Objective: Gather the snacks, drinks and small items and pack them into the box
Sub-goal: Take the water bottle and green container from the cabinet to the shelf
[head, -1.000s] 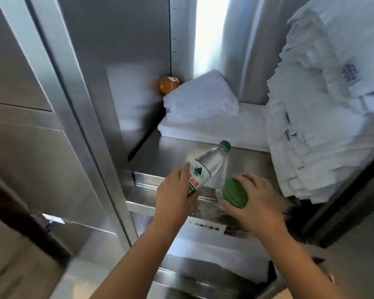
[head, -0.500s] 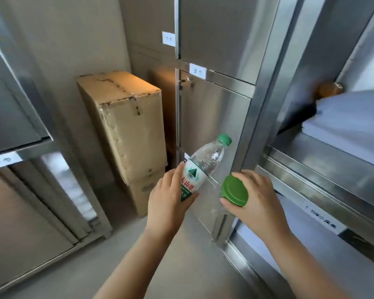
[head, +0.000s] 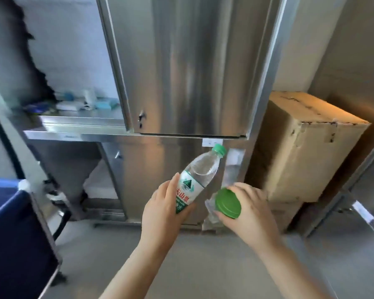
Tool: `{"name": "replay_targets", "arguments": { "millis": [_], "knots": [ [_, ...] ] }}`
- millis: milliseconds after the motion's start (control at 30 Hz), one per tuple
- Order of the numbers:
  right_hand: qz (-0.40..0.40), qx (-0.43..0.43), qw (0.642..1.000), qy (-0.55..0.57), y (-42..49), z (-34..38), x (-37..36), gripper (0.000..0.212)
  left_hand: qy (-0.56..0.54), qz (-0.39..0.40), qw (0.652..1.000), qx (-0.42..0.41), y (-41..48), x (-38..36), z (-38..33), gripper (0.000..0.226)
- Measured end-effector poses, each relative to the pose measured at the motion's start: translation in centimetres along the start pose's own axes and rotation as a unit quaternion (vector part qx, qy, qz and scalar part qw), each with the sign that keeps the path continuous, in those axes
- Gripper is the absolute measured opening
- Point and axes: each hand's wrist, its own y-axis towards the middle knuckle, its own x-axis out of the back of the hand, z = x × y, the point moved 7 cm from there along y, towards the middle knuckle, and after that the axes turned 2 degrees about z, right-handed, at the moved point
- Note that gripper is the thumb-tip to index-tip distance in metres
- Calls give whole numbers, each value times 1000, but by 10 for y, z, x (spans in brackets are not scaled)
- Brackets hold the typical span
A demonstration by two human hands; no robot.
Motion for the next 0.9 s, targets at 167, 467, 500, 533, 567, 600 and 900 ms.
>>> {"name": "replay_targets", "arguments": {
  "millis": [167, 467, 500, 533, 567, 600, 900],
  "knots": [
    [73, 95, 991, 57, 50, 133, -101, 61, 49, -67, 991, 106, -13, 94, 135, 79],
    [161, 209, 960, 96, 110, 271, -231, 65, 90, -157, 948, 263, -40, 178, 281, 79],
    [175, 218, 955, 95, 118, 279, -246, 64, 92, -161, 944, 273, -39, 180, 294, 79],
    [187, 227, 951, 96, 127, 287, -260, 64, 96, -163, 941, 282, -35, 181, 306, 79],
    [195, 235, 947, 98, 136, 295, -274, 64, 100, -165, 938, 289, -31, 182, 318, 79],
    [198, 242, 944, 103, 147, 301, -287, 64, 105, -167, 935, 294, -24, 183, 329, 78],
    [171, 262, 942, 119, 301, 337, -364, 64, 112, -179, 940, 267, 141, 181, 423, 82]
  ]
}}
